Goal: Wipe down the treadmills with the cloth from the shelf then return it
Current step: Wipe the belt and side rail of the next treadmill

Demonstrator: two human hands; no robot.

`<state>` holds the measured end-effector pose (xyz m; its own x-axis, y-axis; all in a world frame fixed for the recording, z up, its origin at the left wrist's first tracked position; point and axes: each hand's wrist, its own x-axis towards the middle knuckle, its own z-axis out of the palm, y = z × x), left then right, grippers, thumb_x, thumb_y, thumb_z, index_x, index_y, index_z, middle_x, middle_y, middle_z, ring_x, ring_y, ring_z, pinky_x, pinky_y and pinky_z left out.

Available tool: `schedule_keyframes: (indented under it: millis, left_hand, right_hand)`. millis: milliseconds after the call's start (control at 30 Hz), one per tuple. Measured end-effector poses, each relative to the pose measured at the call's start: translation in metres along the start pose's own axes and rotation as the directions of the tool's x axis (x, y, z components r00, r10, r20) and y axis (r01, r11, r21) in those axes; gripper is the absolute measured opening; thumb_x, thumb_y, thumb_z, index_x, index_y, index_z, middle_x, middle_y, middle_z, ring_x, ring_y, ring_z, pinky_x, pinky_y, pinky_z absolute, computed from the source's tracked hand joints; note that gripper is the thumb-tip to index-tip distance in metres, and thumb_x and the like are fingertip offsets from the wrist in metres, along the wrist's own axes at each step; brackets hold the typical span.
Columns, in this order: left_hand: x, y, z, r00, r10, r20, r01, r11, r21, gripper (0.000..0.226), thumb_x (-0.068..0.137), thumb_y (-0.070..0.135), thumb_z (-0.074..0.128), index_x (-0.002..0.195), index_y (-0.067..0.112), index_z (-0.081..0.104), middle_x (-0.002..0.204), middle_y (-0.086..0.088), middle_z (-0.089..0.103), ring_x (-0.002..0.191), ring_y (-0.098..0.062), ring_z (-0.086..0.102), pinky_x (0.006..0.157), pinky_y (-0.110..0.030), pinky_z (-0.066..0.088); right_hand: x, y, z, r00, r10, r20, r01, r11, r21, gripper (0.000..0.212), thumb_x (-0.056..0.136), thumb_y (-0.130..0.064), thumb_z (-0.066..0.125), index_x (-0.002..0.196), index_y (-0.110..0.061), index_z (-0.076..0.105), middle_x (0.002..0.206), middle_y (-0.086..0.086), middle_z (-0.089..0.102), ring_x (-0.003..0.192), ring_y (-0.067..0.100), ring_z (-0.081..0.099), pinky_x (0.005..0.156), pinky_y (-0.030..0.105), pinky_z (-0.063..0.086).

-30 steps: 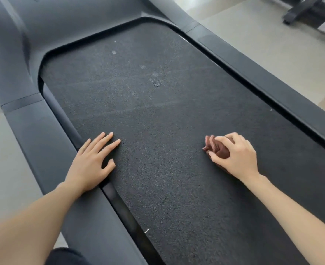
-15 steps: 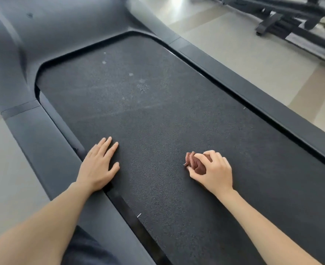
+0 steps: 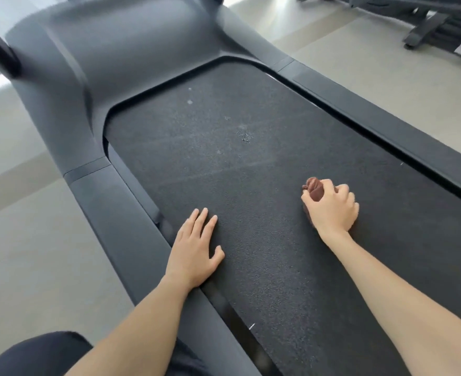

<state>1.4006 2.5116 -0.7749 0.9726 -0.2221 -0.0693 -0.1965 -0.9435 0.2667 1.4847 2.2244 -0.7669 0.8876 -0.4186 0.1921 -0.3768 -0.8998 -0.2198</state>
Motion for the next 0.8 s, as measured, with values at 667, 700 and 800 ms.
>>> schedule_keyframes:
  millis: [667, 700, 800]
  left_hand:
    - [0.032, -0.163, -0.046, 0.992, -0.066, -0.105, 0.077, 0.992, 0.099, 0.071, 0.081, 0.056, 0.013, 0.144, 0.031, 0.035, 0.154, 0.006, 0.027, 0.145, -0.014, 0.010, 0.118, -0.038, -0.005]
    - [0.032, -0.162, -0.046, 0.992, -0.070, -0.109, 0.082, 0.991, 0.105, 0.070, 0.082, 0.055, 0.014, 0.144, 0.031, 0.034, 0.154, 0.006, 0.027, 0.145, -0.014, 0.010, 0.118, -0.038, -0.006]
    - [0.033, -0.160, -0.044, 0.992, -0.073, -0.103, 0.086, 0.989, 0.121, 0.064, 0.086, 0.054, 0.020, 0.146, 0.033, 0.029, 0.155, 0.007, 0.022, 0.145, -0.013, 0.006, 0.117, -0.037, -0.010]
  right_hand:
    - [-0.100, -0.195, 0.040, 0.699, -0.711, -0.083, 0.711, 0.676, 0.195, 0.032, 0.068, -0.054, 0.061, 0.089, -0.029, 0.063, 0.082, -0.001, 0.055, 0.073, 0.023, 0.053, 0.062, 0.033, 0.042]
    - [-0.089, -0.205, 0.045, 0.707, -0.703, -0.085, 0.704, 0.687, 0.179, 0.033, 0.070, -0.055, 0.060, 0.090, -0.029, 0.063, 0.081, 0.000, 0.055, 0.073, 0.023, 0.054, 0.062, 0.033, 0.042]
    - [-0.062, -0.228, 0.054, 0.722, -0.687, -0.079, 0.691, 0.711, 0.131, 0.034, 0.071, -0.056, 0.059, 0.091, -0.029, 0.065, 0.081, 0.000, 0.054, 0.075, 0.023, 0.054, 0.064, 0.032, 0.042]
